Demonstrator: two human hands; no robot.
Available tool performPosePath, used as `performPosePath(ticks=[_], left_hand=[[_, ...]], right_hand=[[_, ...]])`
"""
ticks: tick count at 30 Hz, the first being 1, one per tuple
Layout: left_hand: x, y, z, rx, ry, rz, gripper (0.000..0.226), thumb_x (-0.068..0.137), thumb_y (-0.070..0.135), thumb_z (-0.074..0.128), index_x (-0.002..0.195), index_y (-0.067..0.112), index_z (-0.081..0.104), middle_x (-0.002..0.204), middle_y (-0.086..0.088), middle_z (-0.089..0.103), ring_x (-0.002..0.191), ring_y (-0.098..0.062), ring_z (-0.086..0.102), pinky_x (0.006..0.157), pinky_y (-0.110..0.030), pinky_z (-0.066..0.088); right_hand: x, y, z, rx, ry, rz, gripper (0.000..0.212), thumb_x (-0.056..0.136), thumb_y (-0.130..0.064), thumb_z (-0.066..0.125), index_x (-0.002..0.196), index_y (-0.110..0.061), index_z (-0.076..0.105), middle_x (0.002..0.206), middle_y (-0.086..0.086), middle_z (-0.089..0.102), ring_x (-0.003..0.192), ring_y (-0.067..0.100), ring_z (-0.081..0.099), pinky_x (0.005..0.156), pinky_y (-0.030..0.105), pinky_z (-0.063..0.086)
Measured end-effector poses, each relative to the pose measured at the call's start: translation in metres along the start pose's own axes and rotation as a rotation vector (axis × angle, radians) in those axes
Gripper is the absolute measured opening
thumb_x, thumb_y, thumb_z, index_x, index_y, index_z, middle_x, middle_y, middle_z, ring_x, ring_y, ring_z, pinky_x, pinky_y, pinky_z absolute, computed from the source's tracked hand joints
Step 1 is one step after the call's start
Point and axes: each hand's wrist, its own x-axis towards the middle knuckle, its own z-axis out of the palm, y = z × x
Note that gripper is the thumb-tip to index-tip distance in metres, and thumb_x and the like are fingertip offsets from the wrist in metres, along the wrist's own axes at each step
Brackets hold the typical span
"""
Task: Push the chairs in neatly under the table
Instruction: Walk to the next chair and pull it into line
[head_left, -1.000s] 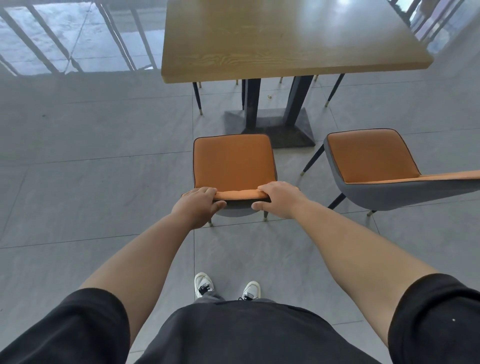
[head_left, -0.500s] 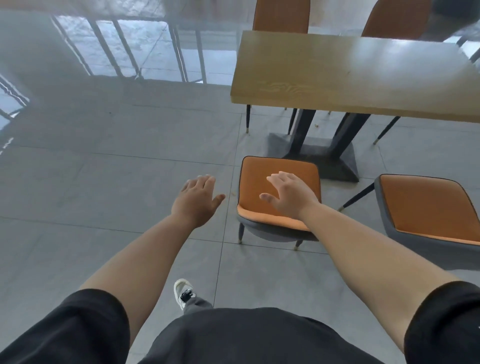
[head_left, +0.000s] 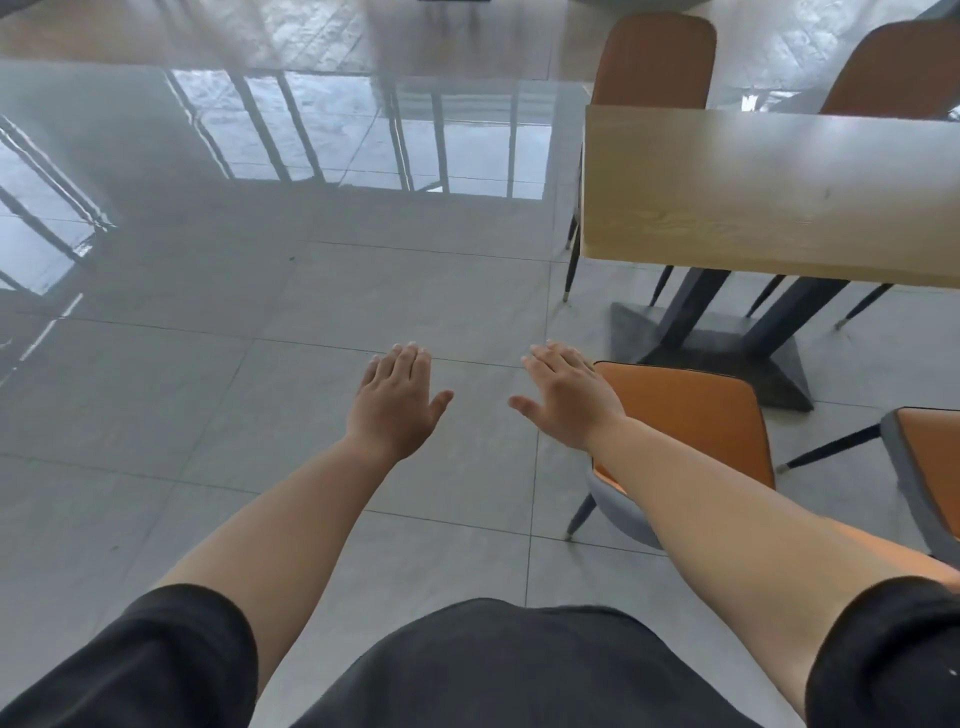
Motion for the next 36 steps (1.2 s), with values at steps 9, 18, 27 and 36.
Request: performPosePath(ticks=[9,18,27,36], left_hand=[[0.040,-0.096,0.005,-0.053,-0.012,-0.174,0.067,0.097,0.049,0.039,0.145,0.005,0.027,0.155,-0.014,0.026,0.145,-0.029,0.015,0.118,-0.044,0.010],[0.166,-0.173,0.001,-0.037,0.040,-0.216,0.063,0.095,0.047,0.043,0.142,0.005,0.034,0.151,-0.015,0.033,0.142,-0.031,0.022,0.117,-0.046,0.014],[0.299,-0.219,-0.008,-0.066,0.037,-0.168,0.067,0.095,0.048,0.043,0.145,0.005,0.031,0.152,-0.013,0.032,0.143,-0.029,0.022,0.117,-0.044,0.012],[0.457,-0.313,0.005,-0.052,-0.010,-0.011,0.068,0.096,0.049,0.042,0.145,0.004,0.029,0.152,-0.013,0.032,0.143,-0.029,0.021,0.117,-0.044,0.011]], right_hand=[[0.119,-0.038,0.024,0.003,-0.040,-0.089,0.068,0.092,-0.054,0.046,0.142,-0.009,0.038,0.151,0.012,0.034,0.143,0.028,0.020,0.116,0.040,0.012],[0.273,-0.027,0.041,0.026,-0.036,-0.142,0.067,0.091,-0.054,0.048,0.140,-0.009,0.040,0.150,0.011,0.037,0.142,0.029,0.022,0.115,0.040,0.012],[0.417,0.016,0.015,0.001,-0.027,-0.118,0.068,0.092,-0.054,0.047,0.142,-0.008,0.039,0.149,0.011,0.038,0.142,0.028,0.023,0.116,0.040,0.013],[0.565,0.031,0.037,-0.007,-0.015,0.003,0.067,0.092,-0.053,0.047,0.141,-0.008,0.039,0.149,0.011,0.038,0.141,0.028,0.024,0.116,0.041,0.015]])
